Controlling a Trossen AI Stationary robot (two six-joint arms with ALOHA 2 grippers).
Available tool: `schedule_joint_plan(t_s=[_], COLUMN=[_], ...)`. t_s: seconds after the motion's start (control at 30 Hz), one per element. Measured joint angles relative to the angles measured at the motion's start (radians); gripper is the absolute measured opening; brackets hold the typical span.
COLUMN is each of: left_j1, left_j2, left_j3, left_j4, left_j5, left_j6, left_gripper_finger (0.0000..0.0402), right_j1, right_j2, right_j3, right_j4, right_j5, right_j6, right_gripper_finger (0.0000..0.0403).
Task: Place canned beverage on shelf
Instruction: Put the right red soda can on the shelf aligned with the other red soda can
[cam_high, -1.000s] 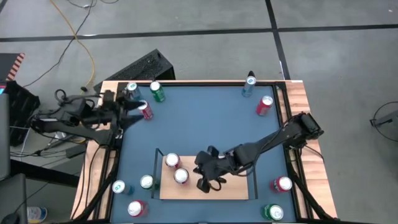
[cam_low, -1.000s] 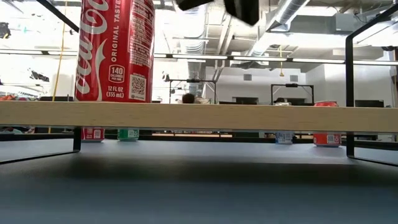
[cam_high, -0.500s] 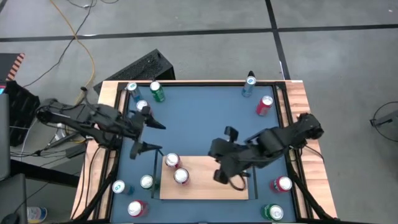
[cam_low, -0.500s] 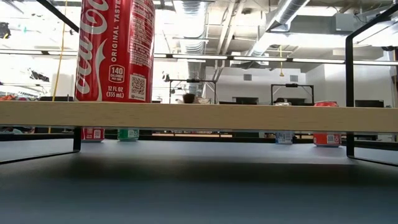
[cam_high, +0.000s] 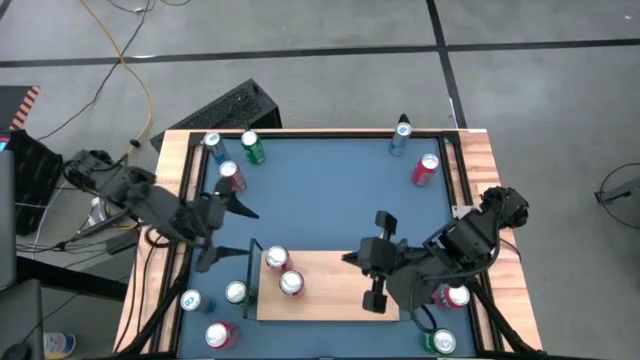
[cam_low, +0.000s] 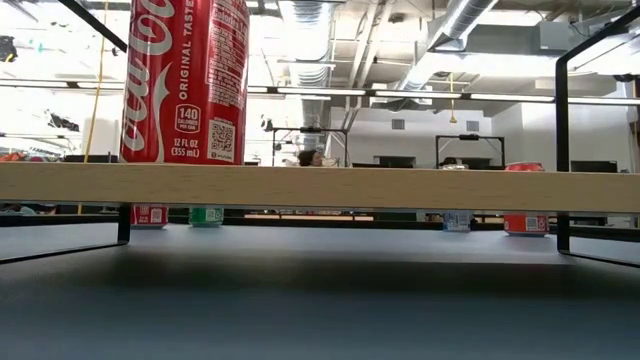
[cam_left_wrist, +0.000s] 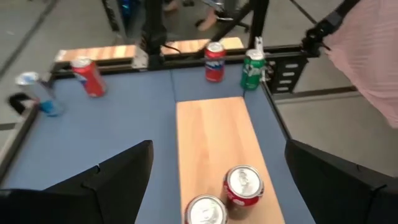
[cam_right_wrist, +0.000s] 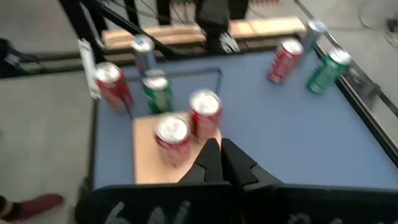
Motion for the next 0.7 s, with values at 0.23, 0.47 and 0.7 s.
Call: schedule_joint_plan(t_s=[0.23, 0.47, 0.7], left_j1=[-0.104, -0.089, -0.099], left_j2=[0.026, 0.132, 0.136], left_j3=[0.011, 0.010, 0.010], left_j4=[-0.025, -0.065, -0.062], left_j5=[-0.190, -0.184, -0.102], left_j6=[-0.056, -0.051, -0.111], left_gripper_finger=[0.0352, 0.0352, 0.0352], right_j1=[0.008, 0.015, -0.003], right_j2=[0.000, 0.000, 0.076], right_j3=[0.000, 0.000, 0.001], right_j4=[0.100, 0.100, 0.002], right_j5=[0.023, 0.022, -0.019], right_j6=[-0.086, -0.078, 0.041], right_gripper_finger=[0.0000, 0.0000, 0.0000])
